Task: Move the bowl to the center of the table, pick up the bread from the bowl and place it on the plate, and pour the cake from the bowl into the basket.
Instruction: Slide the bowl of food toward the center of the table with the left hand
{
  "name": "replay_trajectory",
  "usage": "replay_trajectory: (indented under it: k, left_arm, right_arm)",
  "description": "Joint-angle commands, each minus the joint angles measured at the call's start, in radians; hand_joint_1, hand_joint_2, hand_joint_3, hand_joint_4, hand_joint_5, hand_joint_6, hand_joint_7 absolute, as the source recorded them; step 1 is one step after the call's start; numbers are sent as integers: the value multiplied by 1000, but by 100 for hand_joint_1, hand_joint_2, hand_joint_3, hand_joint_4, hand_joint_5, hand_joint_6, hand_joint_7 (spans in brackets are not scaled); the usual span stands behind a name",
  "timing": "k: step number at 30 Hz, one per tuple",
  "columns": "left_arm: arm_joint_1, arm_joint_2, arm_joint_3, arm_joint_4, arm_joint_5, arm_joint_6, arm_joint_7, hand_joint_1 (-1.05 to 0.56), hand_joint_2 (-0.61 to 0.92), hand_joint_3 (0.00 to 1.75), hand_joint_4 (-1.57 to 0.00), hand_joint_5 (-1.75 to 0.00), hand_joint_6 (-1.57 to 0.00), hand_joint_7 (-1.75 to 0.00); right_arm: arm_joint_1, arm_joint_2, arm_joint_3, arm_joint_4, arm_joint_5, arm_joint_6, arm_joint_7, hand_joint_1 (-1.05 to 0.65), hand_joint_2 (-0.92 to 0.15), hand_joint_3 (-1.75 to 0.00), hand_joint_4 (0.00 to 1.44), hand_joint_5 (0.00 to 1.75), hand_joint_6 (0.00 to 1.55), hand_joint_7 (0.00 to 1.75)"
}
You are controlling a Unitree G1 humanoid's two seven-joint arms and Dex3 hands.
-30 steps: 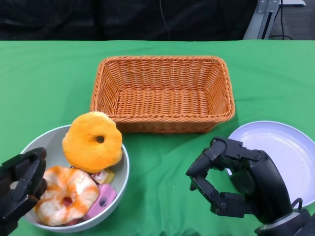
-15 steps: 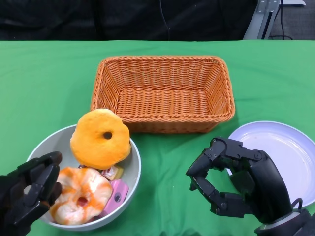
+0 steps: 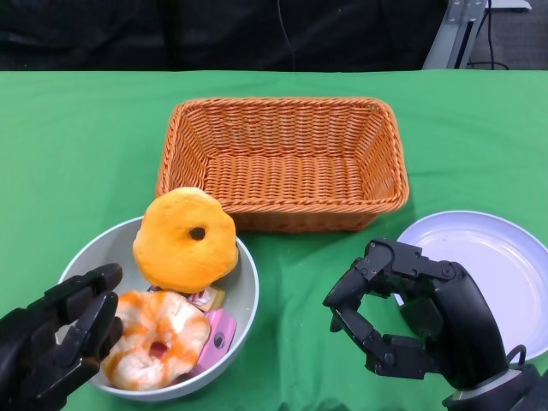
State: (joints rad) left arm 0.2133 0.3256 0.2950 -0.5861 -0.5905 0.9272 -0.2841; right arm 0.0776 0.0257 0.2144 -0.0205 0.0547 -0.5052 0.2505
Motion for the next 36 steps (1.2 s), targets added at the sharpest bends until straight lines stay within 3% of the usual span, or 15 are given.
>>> replay_trajectory:
  k: [1,20,24,29,36]
  left_arm:
    - [17,-4,-2,-8,-2,-27,2,-79,92,66,-6,-3,-6,-2]
    - [49,57,98,-117,17,-130,14,-80,92,58,-22,-8,-16,-4]
    - [51,38,57,-64,214,-335,73,-83,92,54,-31,-11,-26,-6]
    - [30,35,2,78,351,-515,73,-82,92,55,-30,-8,-25,-4]
    - [-54,17,-63,375,487,-731,83,-82,92,55,-30,-6,-25,-2]
  right_arm:
    - [-1,-7,-6,0,5,-9,-1,-32,-56,-83,83,143,80,114]
    - [0,-8,-11,-1,-1,-7,-2,-33,-57,-80,83,142,80,114]
    - [3,-11,-9,-6,-1,-1,0,-32,-58,-81,83,142,80,114]
    - [5,-14,-8,-9,0,-5,4,-31,-58,-82,82,141,79,115]
    - [10,-8,-7,-8,1,-7,-1,-32,-57,-83,83,142,79,114]
